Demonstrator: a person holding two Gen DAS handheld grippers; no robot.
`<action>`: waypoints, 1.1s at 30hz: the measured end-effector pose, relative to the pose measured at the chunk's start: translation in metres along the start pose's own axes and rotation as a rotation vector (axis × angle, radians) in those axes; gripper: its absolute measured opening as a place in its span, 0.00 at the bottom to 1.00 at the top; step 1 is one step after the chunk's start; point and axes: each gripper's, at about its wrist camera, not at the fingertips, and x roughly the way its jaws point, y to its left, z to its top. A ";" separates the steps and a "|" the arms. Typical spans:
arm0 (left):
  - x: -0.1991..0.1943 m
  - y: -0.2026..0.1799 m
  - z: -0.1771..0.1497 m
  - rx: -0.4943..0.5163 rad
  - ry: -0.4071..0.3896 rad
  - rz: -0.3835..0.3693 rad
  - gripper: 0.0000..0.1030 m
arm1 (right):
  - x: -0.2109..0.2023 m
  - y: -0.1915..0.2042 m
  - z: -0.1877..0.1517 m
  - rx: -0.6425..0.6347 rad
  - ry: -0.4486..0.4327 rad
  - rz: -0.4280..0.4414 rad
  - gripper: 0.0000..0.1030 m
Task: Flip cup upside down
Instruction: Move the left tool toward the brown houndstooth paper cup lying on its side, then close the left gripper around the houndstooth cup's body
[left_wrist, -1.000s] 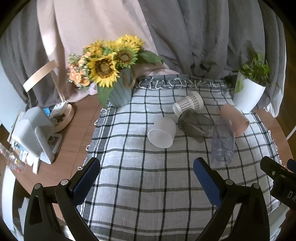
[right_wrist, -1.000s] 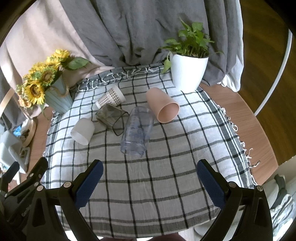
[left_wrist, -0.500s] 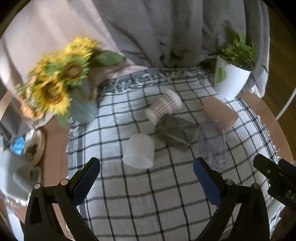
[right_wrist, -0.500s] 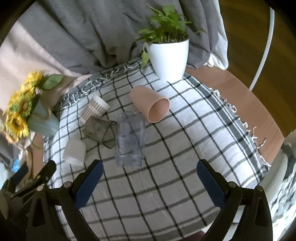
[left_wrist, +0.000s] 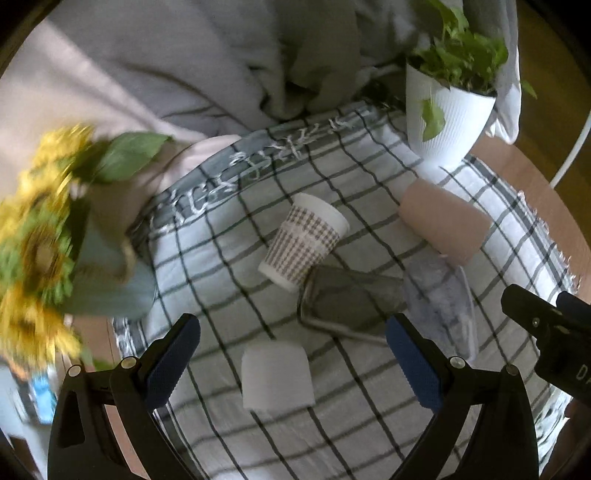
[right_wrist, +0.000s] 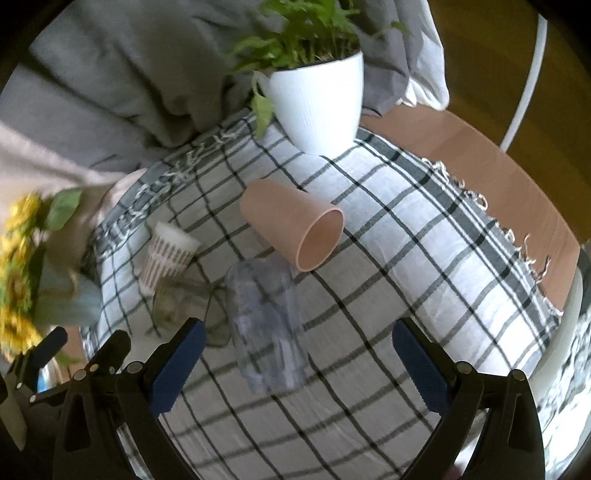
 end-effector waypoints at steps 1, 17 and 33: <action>0.005 0.000 0.005 0.016 0.009 -0.006 1.00 | 0.003 0.000 0.002 0.015 0.005 -0.006 0.99; 0.085 -0.005 0.070 0.115 0.195 -0.116 0.99 | 0.031 -0.001 0.029 0.245 0.085 -0.059 0.99; 0.149 -0.007 0.079 0.150 0.299 -0.093 0.81 | 0.053 -0.001 0.039 0.308 0.113 -0.105 0.99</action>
